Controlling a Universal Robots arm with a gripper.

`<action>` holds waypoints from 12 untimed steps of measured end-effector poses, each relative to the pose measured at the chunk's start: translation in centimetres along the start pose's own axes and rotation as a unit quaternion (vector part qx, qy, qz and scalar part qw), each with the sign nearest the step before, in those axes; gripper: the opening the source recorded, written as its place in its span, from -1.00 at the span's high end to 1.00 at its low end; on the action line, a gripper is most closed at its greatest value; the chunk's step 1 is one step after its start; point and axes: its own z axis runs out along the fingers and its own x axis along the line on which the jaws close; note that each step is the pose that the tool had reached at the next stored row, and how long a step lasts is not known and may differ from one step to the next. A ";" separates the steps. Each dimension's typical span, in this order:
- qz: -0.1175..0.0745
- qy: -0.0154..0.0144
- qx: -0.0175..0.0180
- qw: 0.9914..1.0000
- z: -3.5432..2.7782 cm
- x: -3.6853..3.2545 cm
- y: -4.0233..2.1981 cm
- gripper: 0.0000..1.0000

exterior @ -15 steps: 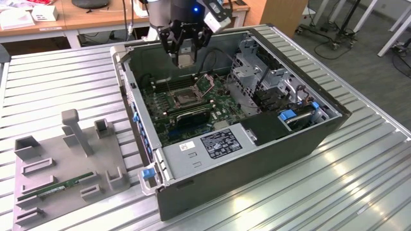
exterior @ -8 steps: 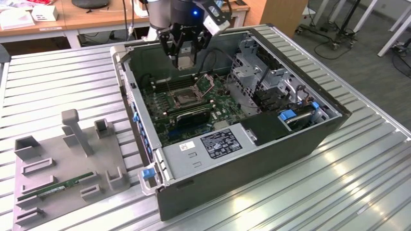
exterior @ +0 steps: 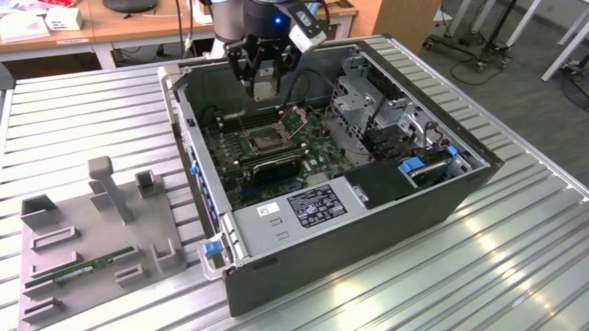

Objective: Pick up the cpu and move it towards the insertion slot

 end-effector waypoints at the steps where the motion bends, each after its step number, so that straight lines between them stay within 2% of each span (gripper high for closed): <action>1: 0.000 0.000 0.000 1.000 0.02 -0.05 0.00 -0.09; 4: 0.000 0.000 0.000 1.000 0.07 -0.26 0.00 -0.09; 12: 0.001 0.000 0.000 1.000 0.20 -0.27 0.01 -0.09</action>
